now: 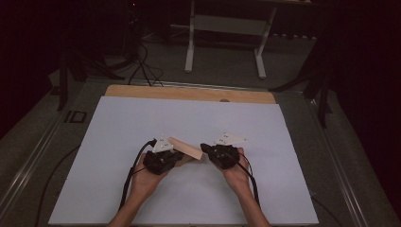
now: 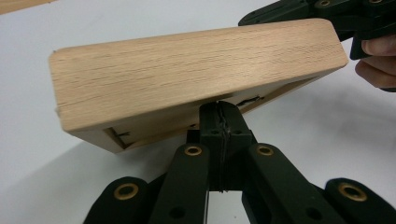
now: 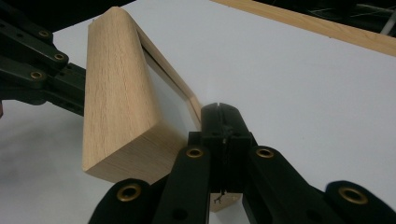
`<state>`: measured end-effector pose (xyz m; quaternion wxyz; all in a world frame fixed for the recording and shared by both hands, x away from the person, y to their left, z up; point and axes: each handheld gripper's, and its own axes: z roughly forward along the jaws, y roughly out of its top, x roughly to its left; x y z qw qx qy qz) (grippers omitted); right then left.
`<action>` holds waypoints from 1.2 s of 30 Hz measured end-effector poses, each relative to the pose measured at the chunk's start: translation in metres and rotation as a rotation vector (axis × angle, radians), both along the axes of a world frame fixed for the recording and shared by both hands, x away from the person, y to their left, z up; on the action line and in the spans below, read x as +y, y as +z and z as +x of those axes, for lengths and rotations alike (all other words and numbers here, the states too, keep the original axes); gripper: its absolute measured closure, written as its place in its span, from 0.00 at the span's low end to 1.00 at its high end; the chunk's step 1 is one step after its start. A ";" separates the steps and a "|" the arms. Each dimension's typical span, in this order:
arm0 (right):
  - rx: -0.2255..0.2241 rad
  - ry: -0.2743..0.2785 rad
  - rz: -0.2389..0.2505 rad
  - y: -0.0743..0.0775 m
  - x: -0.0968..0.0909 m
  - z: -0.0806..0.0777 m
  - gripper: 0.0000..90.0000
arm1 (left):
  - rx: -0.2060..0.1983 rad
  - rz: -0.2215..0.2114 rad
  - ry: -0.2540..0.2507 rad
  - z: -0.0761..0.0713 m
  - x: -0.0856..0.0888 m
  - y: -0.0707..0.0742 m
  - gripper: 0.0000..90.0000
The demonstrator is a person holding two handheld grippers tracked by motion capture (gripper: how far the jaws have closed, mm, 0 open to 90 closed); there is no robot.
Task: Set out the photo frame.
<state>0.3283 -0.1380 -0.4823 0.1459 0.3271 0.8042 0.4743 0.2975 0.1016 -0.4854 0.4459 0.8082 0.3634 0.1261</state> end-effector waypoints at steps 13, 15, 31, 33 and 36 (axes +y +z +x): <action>-0.007 0.019 -0.011 0.000 0.003 -0.005 1.00 | 0.009 0.011 -0.007 0.002 -0.008 -0.003 0.99; -0.007 0.019 -0.010 0.000 0.004 -0.006 1.00 | 0.009 0.010 -0.007 0.003 -0.008 -0.004 0.99; 0.004 0.014 -0.037 -0.005 0.002 -0.006 1.00 | 0.007 0.032 -0.024 -0.001 -0.017 -0.004 0.99; 0.007 0.014 -0.040 -0.006 0.002 -0.007 1.00 | 0.008 0.028 -0.026 -0.001 -0.016 -0.004 0.99; 0.009 0.017 -0.049 -0.007 0.001 -0.008 1.00 | 0.005 0.027 -0.018 0.000 -0.015 -0.005 0.99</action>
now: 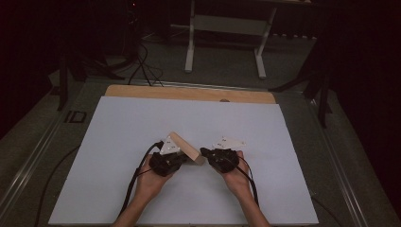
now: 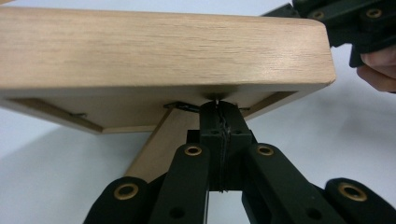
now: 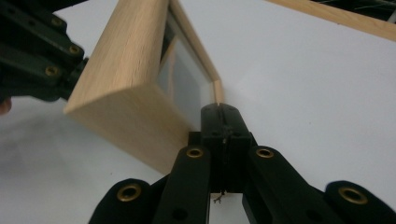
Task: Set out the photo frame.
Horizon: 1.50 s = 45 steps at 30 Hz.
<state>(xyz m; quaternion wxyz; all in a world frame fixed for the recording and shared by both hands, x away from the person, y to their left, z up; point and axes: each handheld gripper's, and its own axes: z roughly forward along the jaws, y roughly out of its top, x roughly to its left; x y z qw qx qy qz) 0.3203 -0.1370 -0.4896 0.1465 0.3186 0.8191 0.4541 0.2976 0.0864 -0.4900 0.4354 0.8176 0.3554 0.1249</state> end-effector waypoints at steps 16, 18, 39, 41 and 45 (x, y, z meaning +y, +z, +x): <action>0.007 0.050 -0.041 -0.006 0.009 -0.013 1.00 | 0.006 -0.011 0.035 0.006 0.010 -0.002 0.99; 0.004 0.053 -0.043 -0.006 0.009 -0.013 1.00 | 0.009 -0.011 0.035 0.007 0.010 -0.002 0.99; -0.002 0.095 -0.052 -0.006 0.020 -0.020 1.00 | 0.030 -0.020 0.043 0.015 0.018 -0.006 0.99; -0.003 0.097 -0.052 -0.006 0.020 -0.021 1.00 | 0.032 -0.028 0.046 0.016 0.019 -0.007 0.99; -0.009 0.103 -0.056 -0.005 0.021 -0.021 0.97 | 0.031 -0.037 0.051 0.015 0.021 -0.006 0.98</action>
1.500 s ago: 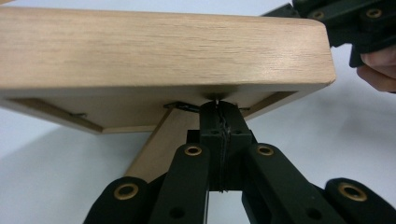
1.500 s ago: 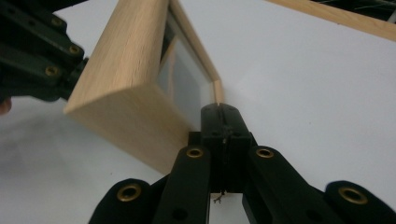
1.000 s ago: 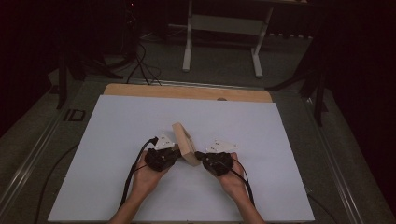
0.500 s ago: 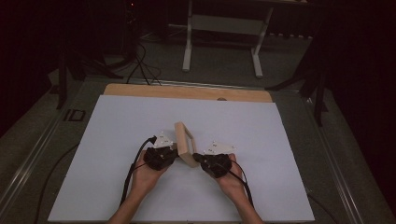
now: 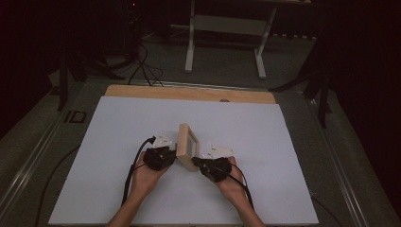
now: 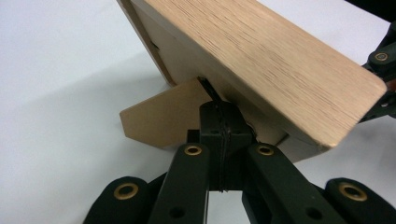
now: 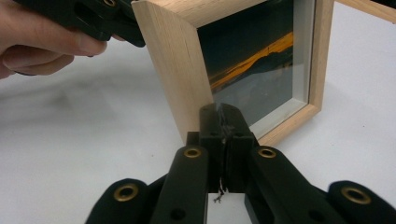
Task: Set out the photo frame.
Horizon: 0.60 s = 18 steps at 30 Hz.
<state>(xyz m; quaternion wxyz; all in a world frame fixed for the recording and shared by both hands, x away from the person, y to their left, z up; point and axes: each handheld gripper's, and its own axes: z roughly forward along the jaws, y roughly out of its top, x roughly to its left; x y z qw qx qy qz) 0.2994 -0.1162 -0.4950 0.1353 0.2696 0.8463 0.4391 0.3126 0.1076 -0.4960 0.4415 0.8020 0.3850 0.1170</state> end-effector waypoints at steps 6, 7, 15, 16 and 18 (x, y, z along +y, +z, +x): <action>-0.007 -0.013 0.010 0.003 -0.005 0.000 0.89 | -0.017 -0.016 0.027 -0.004 0.007 0.005 0.91; -0.007 -0.018 0.015 0.004 -0.006 0.001 0.88 | -0.020 -0.015 0.032 -0.005 0.009 0.006 0.89; -0.013 -0.027 0.021 0.006 -0.012 0.002 0.76 | -0.013 -0.038 0.054 -0.008 0.019 0.008 0.74; -0.014 -0.027 0.018 0.006 -0.013 0.002 0.75 | -0.012 -0.040 0.055 -0.009 0.020 0.009 0.73; -0.015 -0.029 0.012 0.006 -0.013 0.002 0.73 | -0.012 -0.045 0.055 -0.010 0.023 0.010 0.71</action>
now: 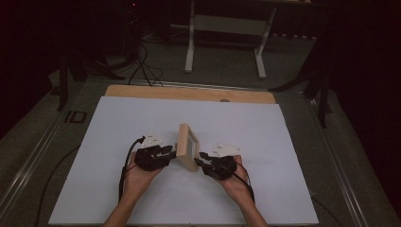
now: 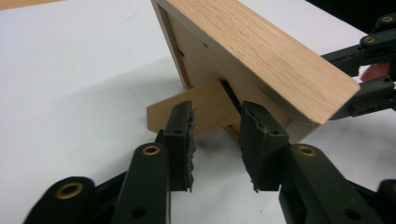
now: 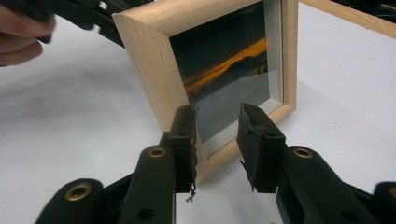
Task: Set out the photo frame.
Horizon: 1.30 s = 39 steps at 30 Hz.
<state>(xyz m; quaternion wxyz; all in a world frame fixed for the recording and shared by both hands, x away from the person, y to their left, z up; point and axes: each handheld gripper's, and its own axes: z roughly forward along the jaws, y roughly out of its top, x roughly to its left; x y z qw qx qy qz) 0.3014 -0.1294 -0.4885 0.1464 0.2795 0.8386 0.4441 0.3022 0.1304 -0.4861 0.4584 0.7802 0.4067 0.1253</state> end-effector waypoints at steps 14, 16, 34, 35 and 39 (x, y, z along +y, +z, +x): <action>0.001 -0.011 0.011 0.002 -0.006 0.002 0.69 | 0.033 -0.011 -0.019 -0.007 0.012 -0.005 0.65; 0.000 -0.013 0.014 0.003 -0.007 0.002 0.69 | 0.035 -0.011 -0.028 -0.009 0.012 -0.006 0.64; -0.006 -0.035 0.030 0.006 -0.014 0.003 0.67 | 0.014 -0.004 -0.096 -0.027 0.008 -0.001 0.59; -0.006 -0.035 0.031 0.006 -0.014 0.003 0.67 | 0.013 -0.002 -0.100 -0.028 0.007 0.000 0.57; -0.005 -0.035 0.030 0.006 -0.014 0.004 0.67 | 0.009 -0.011 -0.099 -0.028 0.003 0.002 0.53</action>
